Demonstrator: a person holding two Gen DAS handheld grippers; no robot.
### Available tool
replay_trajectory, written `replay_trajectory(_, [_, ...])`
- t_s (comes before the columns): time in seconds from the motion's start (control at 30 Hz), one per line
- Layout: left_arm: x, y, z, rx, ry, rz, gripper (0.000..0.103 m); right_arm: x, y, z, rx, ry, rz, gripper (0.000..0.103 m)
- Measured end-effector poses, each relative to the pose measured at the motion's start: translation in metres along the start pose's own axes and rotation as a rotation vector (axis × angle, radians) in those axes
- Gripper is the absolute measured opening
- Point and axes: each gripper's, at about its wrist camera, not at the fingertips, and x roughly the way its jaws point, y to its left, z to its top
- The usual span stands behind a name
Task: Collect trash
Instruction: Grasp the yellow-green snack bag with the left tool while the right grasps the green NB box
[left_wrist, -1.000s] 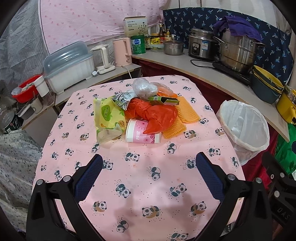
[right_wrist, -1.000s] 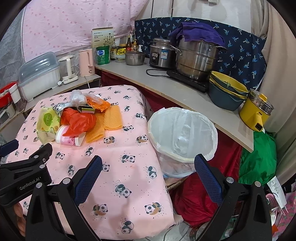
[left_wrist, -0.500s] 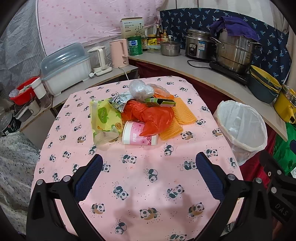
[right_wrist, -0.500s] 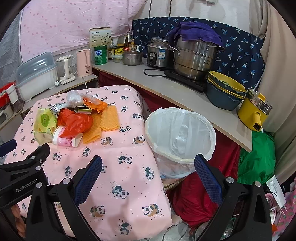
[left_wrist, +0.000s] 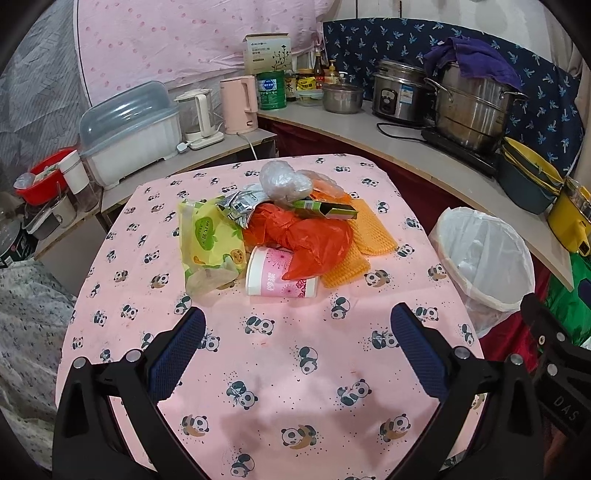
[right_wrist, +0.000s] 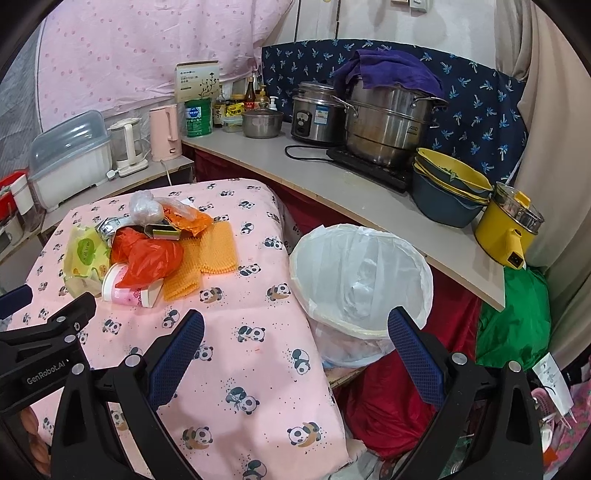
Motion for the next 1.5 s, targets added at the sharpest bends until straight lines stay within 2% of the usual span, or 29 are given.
replay_trajectory(0.47, [0.058,0.075,0.026,-0.114,0.05,0.092,0.096,0.04,0.044,0.028,-0.013,0.01,0.093,0.096])
replay_trajectory(0.83, [0.112,0.124,0.041,-0.177,0.111,0.104,0.095,0.085,0.104,0.06,-0.036,0.037,0.245,0.096])
replay_trajectory(1.0, [0.132,0.131,0.044,-0.18,0.148,0.068,0.083,0.113,0.137,0.077,-0.063,0.05,0.287,0.096])
replay_trajectory(1.2, [0.147,0.132,0.045,-0.17,0.172,0.019,0.062,0.154,0.164,0.09,-0.075,0.084,0.313,0.096])
replay_trajectory(1.27, [0.151,0.132,0.046,-0.167,0.182,0.004,0.047,0.17,0.169,0.093,-0.075,0.107,0.314,0.095])
replay_trajectory(1.33, [0.156,0.132,0.044,-0.165,0.198,-0.01,0.037,0.183,0.171,0.093,-0.065,0.137,0.323,0.093])
replay_trajectory(1.37, [0.157,0.132,0.044,-0.167,0.203,-0.016,0.026,0.19,0.172,0.093,-0.06,0.153,0.327,0.09])
replay_trajectory(1.5, [0.16,0.132,0.042,-0.167,0.209,-0.027,0.012,0.211,0.174,0.089,-0.027,0.213,0.349,0.082])
